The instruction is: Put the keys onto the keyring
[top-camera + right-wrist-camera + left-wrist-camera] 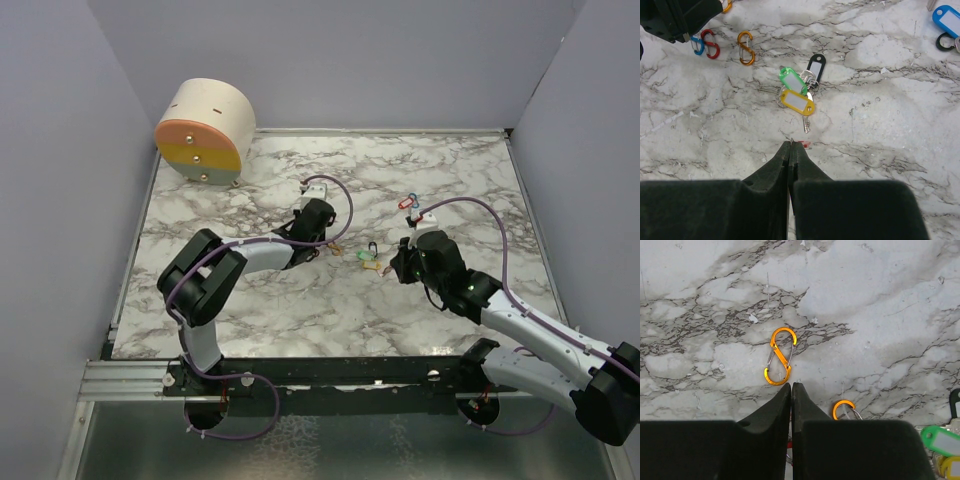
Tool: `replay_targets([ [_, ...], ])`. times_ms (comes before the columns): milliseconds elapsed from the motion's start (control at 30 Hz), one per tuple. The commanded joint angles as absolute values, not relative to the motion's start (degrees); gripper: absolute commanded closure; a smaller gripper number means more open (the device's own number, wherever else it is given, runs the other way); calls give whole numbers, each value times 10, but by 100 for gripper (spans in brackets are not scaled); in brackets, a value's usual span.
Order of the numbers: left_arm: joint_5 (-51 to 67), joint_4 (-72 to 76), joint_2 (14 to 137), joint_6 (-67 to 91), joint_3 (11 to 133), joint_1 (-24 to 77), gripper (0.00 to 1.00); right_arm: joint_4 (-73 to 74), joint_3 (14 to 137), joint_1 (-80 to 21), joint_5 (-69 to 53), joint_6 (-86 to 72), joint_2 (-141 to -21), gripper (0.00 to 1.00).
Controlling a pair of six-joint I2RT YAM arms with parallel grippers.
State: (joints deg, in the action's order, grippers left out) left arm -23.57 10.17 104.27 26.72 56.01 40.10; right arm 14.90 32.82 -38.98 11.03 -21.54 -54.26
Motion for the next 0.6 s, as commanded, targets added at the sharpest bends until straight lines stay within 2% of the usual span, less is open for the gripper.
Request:
replay_targets([
  [0,-240,96,1015,260,557,401,86,135,328,-388,104,-211,-532,99],
  [33,-243,97,1014,258,557,401,78,135,329,-388,103,-212,-532,99],
  [200,-261,88,1037,243,583,400,52,139,330,-388,104,-210,-528,99],
  [300,-268,80,1056,236,602,400,42,139,328,-388,105,-210,-526,99],
  [433,-276,76,1083,227,620,398,35,141,327,-388,105,-211,-524,99],
  [567,-274,68,1105,224,634,393,34,141,327,-388,107,-211,-524,99],
])
